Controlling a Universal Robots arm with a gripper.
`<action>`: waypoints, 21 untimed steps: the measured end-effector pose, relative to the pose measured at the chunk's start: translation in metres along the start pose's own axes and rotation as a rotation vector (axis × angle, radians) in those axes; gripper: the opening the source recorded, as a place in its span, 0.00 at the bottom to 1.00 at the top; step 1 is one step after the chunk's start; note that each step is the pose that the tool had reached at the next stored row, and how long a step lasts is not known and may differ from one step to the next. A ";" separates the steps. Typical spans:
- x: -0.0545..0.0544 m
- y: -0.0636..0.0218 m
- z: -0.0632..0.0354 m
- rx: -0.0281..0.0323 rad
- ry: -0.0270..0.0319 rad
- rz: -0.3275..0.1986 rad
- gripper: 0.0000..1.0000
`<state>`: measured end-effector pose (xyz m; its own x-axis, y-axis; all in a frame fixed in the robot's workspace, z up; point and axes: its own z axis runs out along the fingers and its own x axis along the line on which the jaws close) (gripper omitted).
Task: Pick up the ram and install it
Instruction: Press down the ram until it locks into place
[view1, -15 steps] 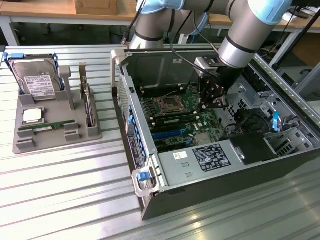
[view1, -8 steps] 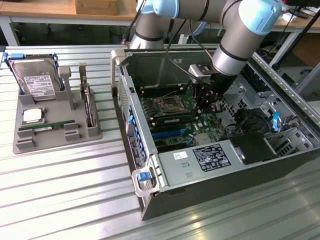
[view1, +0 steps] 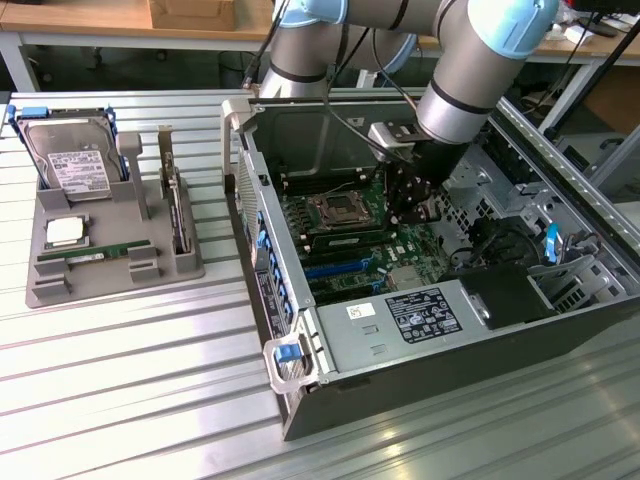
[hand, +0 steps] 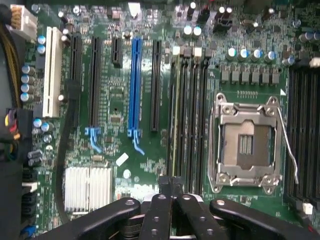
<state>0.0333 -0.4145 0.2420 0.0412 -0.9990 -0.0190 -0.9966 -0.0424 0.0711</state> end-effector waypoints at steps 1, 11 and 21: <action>0.000 0.0063 0.0004 0.0024 0.0002 0.000 0.11; -0.003 0.0811 0.0065 0.0179 0.0007 0.000 0.11; -0.004 0.1017 0.0050 0.0243 -0.0012 0.000 0.11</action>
<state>-0.0686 -0.4147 0.2443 0.0415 -0.9989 -0.0202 -0.9980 -0.0425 0.0469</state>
